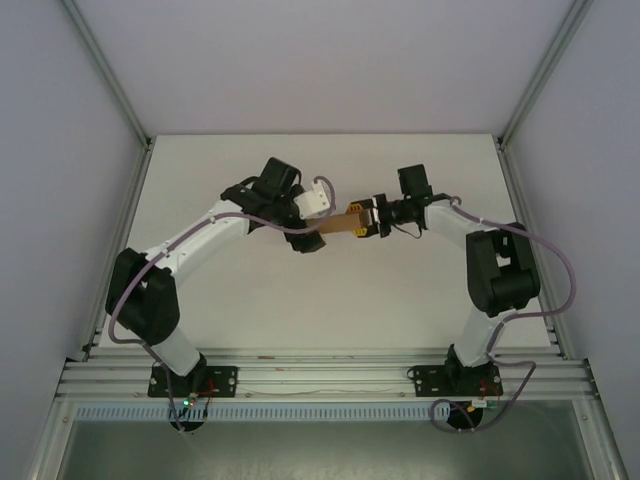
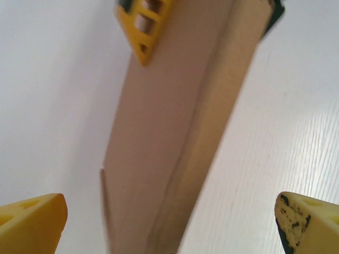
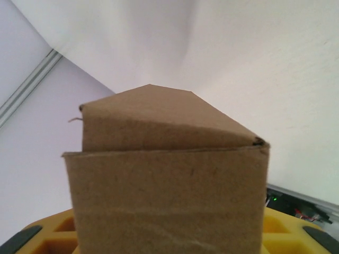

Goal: Assemble paper box

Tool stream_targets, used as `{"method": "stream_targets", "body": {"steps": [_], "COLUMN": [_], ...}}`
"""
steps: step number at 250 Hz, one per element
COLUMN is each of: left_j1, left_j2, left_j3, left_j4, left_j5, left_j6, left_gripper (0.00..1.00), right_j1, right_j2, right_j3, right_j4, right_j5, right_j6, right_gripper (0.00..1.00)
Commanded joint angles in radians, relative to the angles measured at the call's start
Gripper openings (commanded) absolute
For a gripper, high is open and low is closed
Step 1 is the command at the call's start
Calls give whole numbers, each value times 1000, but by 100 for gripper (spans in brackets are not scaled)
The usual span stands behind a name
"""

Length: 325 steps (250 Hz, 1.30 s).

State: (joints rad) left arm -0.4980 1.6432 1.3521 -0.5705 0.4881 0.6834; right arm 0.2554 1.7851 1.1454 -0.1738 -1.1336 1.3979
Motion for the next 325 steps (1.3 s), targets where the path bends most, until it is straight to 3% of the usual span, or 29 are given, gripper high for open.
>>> {"method": "stream_targets", "body": {"steps": [1,49,90,129,148,221,231,250,254,293,325], "left_j1": [-19,-19,-19,-19,-19,-16,-14,-9,-8,2,5], "left_j2": [22,61,85,86,88,58,48,32,30,25,60], "left_j3": [36,58,81,89,96,82,69,50,49,70,118], "left_j4": [-98,-61,-18,20,29,25,30,40,36,-58,-210], "left_j5": [-42,-119,-169,-205,-197,-215,-213,-209,-208,-181,-124], "left_j6": [144,154,157,163,163,158,160,157,158,179,211], "left_gripper": [100,100,87,60,52,36,36,34,34,33,33], "right_j1": [1,2,9,9,8,6,7,3,1,-69,-90], "right_j2": [-11,-33,-59,-80,-83,-101,-110,-123,-127,-196,-274], "right_j3": [-11,-7,-18,-13,-20,-11,-12,-9,-8,82,279], "right_j4": [88,80,66,19,16,-38,-37,-79,-90,-448,-721], "right_j5": [-57,-76,-110,-118,-126,-68,-58,-44,-38,188,616], "right_j6": [131,129,129,86,81,11,1,-36,-47,-358,-703], "right_gripper": [37,37,37,37,40,51,58,99,100,100,100]}}
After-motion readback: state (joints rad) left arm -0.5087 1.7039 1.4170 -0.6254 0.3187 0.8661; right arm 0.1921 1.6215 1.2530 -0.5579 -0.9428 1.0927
